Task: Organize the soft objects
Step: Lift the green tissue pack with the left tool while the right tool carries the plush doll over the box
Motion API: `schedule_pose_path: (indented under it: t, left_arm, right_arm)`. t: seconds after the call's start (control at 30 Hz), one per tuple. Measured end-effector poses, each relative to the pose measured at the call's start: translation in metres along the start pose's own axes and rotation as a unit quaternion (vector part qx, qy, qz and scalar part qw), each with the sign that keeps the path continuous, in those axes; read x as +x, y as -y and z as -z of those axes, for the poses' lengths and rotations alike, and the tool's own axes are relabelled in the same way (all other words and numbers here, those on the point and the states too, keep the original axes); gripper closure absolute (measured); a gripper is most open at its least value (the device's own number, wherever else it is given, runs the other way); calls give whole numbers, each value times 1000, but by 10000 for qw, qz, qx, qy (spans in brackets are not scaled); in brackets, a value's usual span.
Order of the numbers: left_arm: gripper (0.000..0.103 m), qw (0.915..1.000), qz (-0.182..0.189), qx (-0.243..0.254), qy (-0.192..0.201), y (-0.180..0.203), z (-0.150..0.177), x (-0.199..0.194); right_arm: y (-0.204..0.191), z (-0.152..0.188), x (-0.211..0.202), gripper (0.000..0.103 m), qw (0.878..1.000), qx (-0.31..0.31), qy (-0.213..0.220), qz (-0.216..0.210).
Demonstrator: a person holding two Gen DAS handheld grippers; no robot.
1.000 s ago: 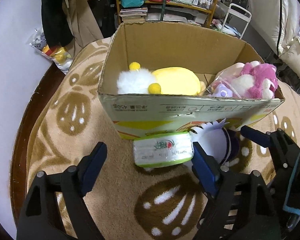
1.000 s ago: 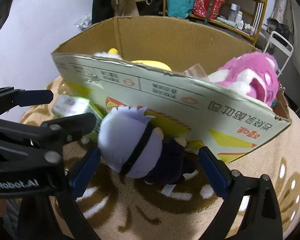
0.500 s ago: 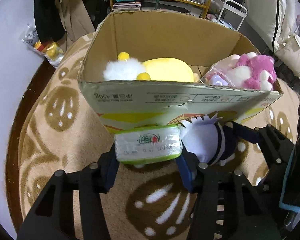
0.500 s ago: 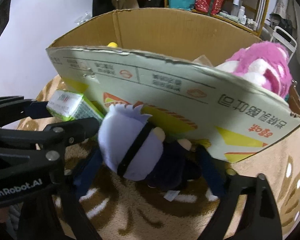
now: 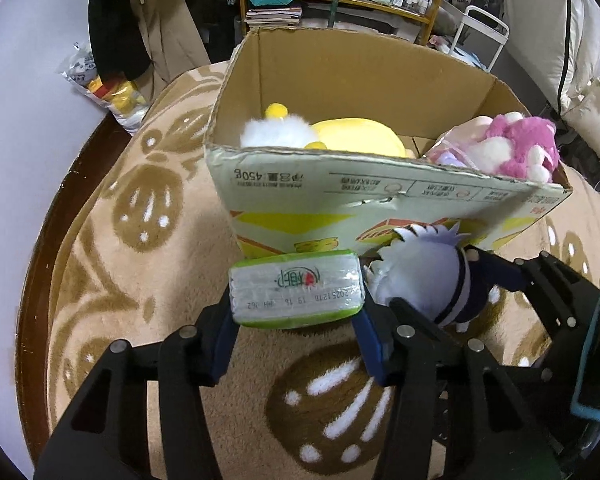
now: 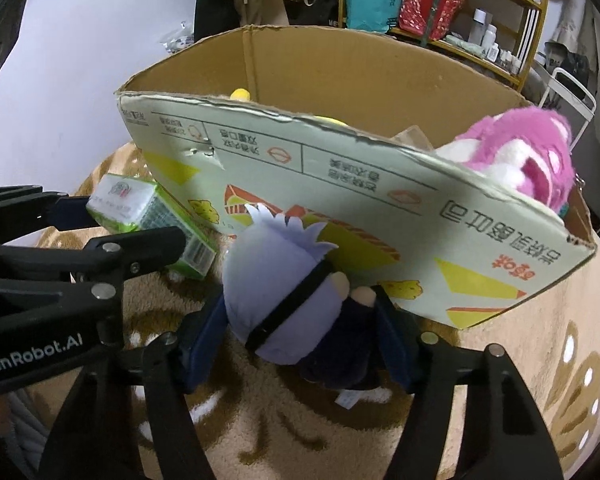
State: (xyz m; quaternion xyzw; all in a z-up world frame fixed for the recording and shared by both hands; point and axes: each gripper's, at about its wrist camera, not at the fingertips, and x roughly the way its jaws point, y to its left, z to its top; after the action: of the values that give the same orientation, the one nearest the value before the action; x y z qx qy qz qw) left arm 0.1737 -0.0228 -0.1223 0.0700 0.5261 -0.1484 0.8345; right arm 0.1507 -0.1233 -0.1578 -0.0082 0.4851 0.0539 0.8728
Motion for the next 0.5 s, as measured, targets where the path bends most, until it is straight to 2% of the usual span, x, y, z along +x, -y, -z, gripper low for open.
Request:
schedule_pose_path:
  t: [0.17,0.5]
  left_arm:
    - [51,9999,-92,63,114,2,3,-5]
    - [51,9988,-251,62,412,0,4,-16]
  right_arm:
    - [7,-2,1,30,9998,187,-69,-76]
    - [2,6,-8,30,9998,47,-33,213]
